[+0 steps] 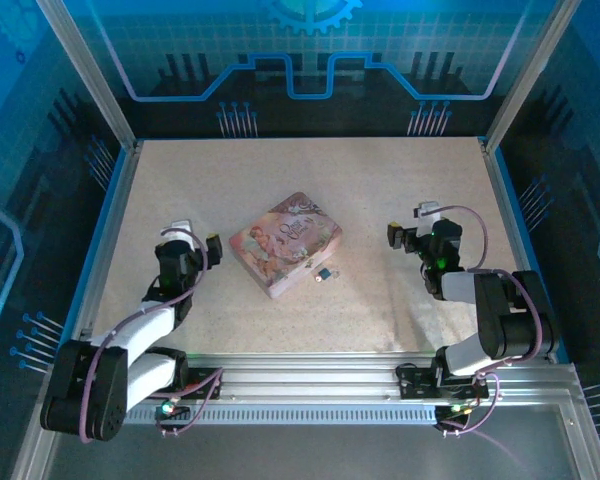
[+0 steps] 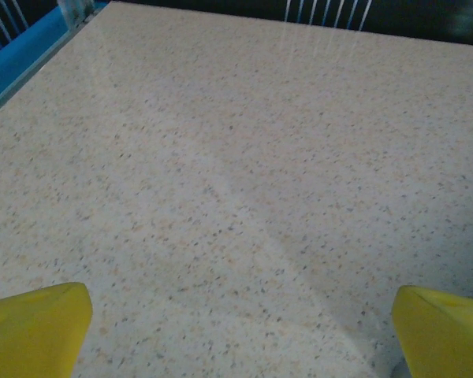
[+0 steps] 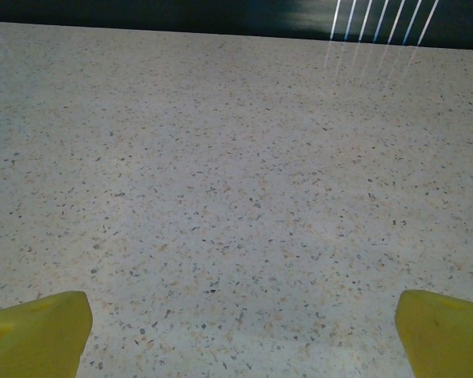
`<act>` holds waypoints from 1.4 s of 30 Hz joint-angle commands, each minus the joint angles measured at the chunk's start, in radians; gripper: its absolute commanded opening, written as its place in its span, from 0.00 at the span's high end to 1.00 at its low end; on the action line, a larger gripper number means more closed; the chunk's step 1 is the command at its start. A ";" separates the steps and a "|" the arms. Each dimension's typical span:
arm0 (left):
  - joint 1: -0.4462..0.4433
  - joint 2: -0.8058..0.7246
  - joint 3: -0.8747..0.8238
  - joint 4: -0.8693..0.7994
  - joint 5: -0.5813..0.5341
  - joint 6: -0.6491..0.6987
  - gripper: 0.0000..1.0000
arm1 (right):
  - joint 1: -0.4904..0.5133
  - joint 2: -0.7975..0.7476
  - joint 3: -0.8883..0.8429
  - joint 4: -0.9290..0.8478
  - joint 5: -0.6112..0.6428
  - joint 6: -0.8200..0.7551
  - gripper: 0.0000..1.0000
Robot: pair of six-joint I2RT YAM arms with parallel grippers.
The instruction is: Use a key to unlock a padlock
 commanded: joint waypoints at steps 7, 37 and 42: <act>0.015 0.111 -0.038 0.311 0.100 0.099 0.01 | 0.026 0.010 0.018 -0.006 0.034 -0.026 0.00; 0.122 0.460 0.110 0.438 0.311 0.074 0.01 | 0.032 0.012 0.019 -0.008 0.041 -0.030 0.00; 0.121 0.460 0.110 0.438 0.310 0.076 0.01 | 0.032 0.012 0.020 -0.008 0.043 -0.032 0.00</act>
